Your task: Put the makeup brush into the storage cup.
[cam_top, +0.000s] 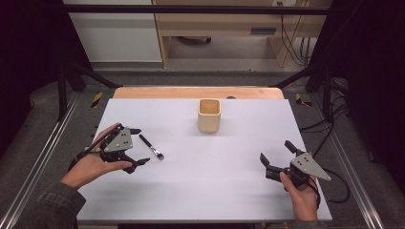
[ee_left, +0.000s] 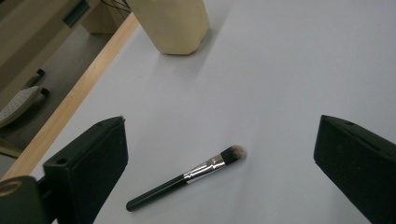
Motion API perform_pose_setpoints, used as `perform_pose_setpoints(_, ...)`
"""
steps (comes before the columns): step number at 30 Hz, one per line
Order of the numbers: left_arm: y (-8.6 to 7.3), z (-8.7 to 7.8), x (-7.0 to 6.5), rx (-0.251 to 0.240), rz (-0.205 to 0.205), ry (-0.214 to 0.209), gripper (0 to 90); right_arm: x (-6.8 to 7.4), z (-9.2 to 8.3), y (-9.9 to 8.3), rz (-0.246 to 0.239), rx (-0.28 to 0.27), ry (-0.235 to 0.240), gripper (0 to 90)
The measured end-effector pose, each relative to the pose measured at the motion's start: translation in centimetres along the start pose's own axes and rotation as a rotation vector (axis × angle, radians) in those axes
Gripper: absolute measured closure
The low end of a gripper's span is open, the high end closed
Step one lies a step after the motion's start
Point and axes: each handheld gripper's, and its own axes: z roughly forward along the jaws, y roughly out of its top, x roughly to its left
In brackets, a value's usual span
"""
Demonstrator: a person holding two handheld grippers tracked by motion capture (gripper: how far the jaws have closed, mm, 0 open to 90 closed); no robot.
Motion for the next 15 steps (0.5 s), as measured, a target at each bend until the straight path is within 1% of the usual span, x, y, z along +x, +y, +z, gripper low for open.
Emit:
perform_pose_setpoints(3, 0.5, 0.3, 0.4, 0.028, 0.028, -0.026, 3.3, 0.1, 0.0, 0.0, 0.0, 0.0, 0.004, 2.3)
perform_pose_setpoints(6, 0.8, 0.7, 0.7, 0.047, 0.045, -0.044, 3.3, 0.1, 0.0, 0.0, -0.002, 0.003, 0.004, 2.3)
perform_pose_setpoints(8, 0.9, 1.0, 0.9, 0.058, 0.055, -0.057, 3.2, 0.1, 0.0, 0.0, 0.0, 0.001, 0.004, 2.3)
perform_pose_setpoints(9, 1.0, 1.3, 1.0, 0.074, 0.069, -0.069, 3.2, 0.1, 0.0, 0.0, 0.001, -0.002, 0.004, 2.3)
perform_pose_setpoints(10, 1.0, 1.3, 1.0, 0.074, 0.069, -0.069, 3.2, 0.1, 0.0, 0.0, 0.001, -0.002, 0.005, 2.3)
perform_pose_setpoints(11, 1.0, 1.4, 1.1, 0.086, 0.08, -0.074, 3.2, 0.1, 0.0, 0.0, 0.001, -0.002, 0.005, 2.3)
perform_pose_setpoints(14, 1.0, 1.7, 1.4, 0.108, 0.093, -0.095, 3.3, 0.1, 0.0, 0.0, 0.003, 0.002, 0.003, 2.3)
perform_pose_setpoints(15, 1.0, 1.8, 1.5, 0.121, 0.106, -0.1, 3.3, 0.1, 0.1, 0.0, 0.001, 0.002, 0.003, 2.3)
